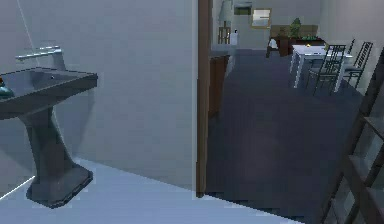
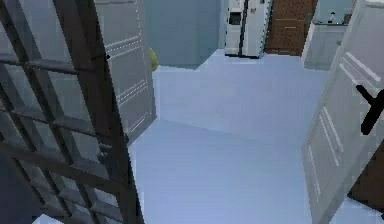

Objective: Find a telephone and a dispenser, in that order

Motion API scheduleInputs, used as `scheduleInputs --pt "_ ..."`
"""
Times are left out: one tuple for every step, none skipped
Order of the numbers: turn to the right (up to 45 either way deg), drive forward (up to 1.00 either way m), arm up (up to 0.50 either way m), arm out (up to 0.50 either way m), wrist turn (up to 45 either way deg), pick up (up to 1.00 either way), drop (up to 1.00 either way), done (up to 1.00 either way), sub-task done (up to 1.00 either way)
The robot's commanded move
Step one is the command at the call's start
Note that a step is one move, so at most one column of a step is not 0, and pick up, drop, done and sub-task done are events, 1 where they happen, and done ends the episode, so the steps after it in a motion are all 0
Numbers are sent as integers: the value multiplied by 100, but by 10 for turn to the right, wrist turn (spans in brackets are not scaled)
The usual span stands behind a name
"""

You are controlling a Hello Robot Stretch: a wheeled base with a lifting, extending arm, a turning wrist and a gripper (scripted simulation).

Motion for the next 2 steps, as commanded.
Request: scheduleInputs --pt "120 0 0 0 0 0 0 0 0" --pt "0 100 0 0 0 0 0 0 0"
